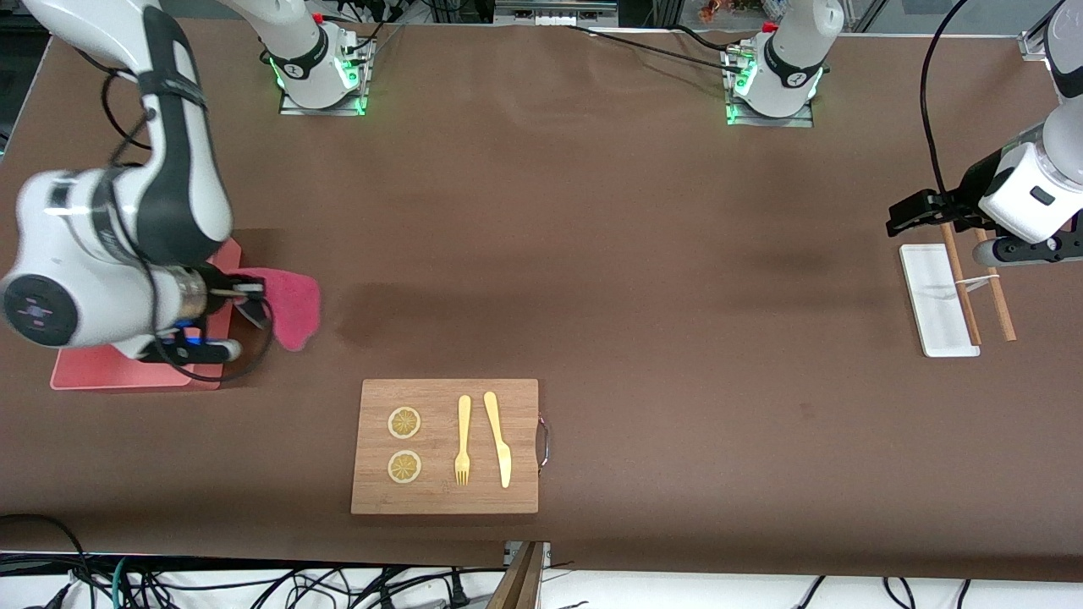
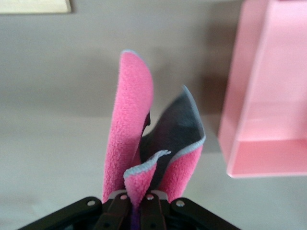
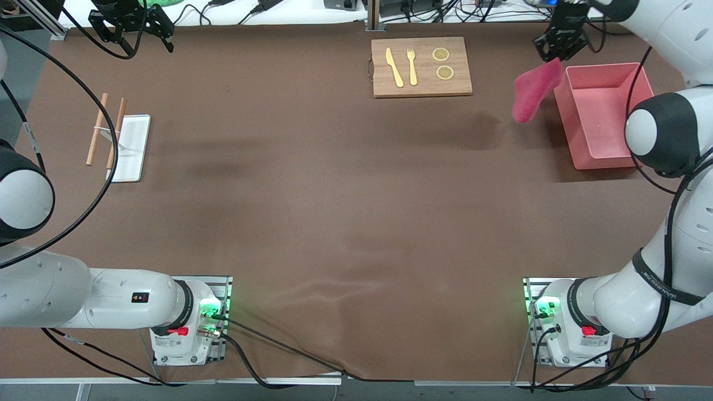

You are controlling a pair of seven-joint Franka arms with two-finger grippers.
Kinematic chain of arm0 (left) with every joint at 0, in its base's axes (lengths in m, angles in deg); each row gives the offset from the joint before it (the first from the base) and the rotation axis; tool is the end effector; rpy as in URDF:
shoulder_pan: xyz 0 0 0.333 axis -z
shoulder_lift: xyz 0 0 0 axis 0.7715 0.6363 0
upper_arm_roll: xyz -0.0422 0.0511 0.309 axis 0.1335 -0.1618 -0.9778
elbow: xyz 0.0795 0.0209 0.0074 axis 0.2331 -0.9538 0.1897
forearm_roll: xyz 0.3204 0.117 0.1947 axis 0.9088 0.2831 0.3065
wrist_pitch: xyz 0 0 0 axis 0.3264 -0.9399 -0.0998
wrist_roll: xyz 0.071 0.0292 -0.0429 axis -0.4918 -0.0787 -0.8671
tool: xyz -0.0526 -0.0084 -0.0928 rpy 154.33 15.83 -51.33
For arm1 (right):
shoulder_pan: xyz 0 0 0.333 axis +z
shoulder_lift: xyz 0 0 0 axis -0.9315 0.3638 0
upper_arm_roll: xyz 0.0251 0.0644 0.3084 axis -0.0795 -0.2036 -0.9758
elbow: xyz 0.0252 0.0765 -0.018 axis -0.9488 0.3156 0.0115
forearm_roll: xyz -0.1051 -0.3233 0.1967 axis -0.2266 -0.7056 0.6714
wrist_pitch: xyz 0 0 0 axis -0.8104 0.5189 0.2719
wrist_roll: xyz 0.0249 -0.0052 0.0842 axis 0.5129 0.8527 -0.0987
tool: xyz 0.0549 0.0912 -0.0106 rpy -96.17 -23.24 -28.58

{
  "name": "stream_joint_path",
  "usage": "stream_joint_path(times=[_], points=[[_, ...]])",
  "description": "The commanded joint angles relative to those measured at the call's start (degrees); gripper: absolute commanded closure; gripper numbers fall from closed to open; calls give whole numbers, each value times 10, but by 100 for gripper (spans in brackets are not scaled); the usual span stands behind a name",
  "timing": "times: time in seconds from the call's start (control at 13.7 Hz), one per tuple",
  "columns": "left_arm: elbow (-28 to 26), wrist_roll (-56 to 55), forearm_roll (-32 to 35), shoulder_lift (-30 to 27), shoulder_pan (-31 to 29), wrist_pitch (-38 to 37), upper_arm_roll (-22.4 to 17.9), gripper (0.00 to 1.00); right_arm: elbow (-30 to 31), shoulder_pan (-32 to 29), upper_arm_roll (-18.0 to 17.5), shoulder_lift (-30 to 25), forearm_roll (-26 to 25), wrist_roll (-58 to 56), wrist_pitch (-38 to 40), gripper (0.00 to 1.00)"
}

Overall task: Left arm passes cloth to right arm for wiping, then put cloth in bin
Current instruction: 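Carry the cloth over the pink bin with the right gripper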

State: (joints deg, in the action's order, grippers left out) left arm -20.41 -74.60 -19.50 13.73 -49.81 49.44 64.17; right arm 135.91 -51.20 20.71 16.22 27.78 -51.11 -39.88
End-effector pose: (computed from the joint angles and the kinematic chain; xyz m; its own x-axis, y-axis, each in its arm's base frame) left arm 0.5580 -0.0049 0.5507 0.9864 0.1079 -0.1240 0.1113 -0.9936 0.0206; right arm 0.6462 0.0508 0.4308 0.9078 -0.0016 -0.4194 0.0091 -0.9997 0.0234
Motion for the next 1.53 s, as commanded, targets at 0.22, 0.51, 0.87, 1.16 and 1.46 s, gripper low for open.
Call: stream_joint_path(times=[0.22, 0.51, 0.87, 1.16, 1.46], points=[[16, 15, -14, 7, -5, -10, 0, 0, -59, -6, 141, 7, -23, -229, 75, 100], [18, 15, -13, 7, -3, -10, 3, 0, -54, -46, 154, 18, -84, -319, 58, 100], [18, 13, -14, 7, 1, -12, 5, 0, -14, -74, 153, 44, -85, -374, -16, 100], [18, 12, -15, 6, 1, -14, 5, 0, 12, -74, 152, 88, -60, -367, -76, 100], [16, 10, -25, 5, 1, -16, 5, 0, 17, -74, 149, 125, -22, -363, -99, 100]])
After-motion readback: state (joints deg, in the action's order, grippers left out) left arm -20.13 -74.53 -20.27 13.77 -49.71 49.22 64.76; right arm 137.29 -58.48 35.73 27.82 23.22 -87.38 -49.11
